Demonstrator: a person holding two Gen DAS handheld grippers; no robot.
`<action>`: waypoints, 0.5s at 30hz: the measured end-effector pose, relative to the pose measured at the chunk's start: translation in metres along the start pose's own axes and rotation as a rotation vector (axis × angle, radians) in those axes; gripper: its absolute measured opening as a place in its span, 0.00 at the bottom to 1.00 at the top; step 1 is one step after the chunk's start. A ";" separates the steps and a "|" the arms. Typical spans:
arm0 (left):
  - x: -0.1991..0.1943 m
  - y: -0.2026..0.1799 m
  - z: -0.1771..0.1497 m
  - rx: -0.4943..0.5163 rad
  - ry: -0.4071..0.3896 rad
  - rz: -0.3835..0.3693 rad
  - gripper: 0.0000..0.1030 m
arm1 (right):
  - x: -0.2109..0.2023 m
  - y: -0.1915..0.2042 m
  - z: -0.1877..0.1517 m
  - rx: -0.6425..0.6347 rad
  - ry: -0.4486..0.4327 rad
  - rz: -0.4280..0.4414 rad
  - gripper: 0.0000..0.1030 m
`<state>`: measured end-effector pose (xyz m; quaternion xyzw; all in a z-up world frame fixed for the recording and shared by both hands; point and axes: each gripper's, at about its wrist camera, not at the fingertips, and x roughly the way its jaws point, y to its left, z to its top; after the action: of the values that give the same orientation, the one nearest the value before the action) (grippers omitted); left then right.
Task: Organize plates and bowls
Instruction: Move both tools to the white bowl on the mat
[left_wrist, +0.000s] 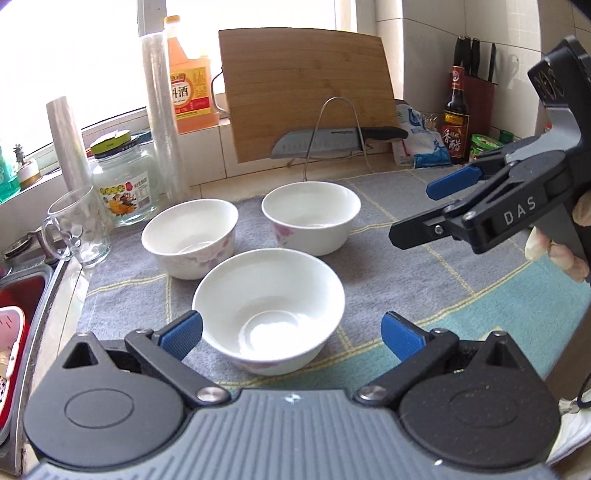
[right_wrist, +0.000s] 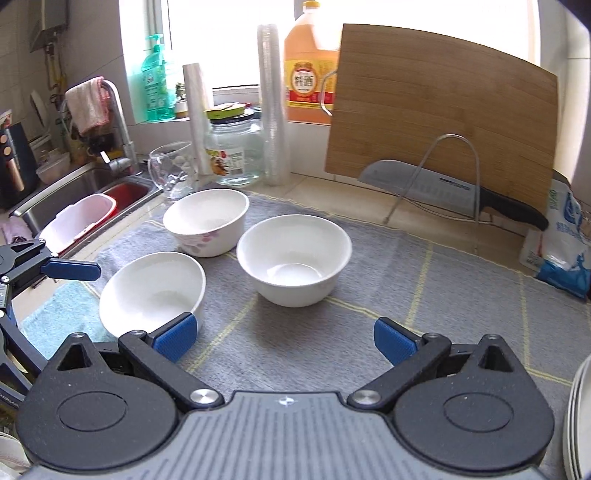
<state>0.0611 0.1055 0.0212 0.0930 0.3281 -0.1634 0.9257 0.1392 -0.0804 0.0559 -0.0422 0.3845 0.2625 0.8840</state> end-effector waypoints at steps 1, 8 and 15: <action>0.001 0.004 -0.004 -0.003 0.009 0.007 0.99 | 0.005 0.007 0.003 -0.018 0.005 0.019 1.00; 0.015 0.017 -0.016 0.014 0.022 0.018 0.99 | 0.034 0.038 0.017 -0.077 0.039 0.133 1.00; 0.021 0.019 -0.018 0.020 -0.001 -0.018 0.96 | 0.057 0.049 0.021 -0.084 0.087 0.206 0.93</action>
<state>0.0735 0.1231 -0.0045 0.0993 0.3269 -0.1753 0.9233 0.1613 -0.0075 0.0370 -0.0509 0.4133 0.3658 0.8323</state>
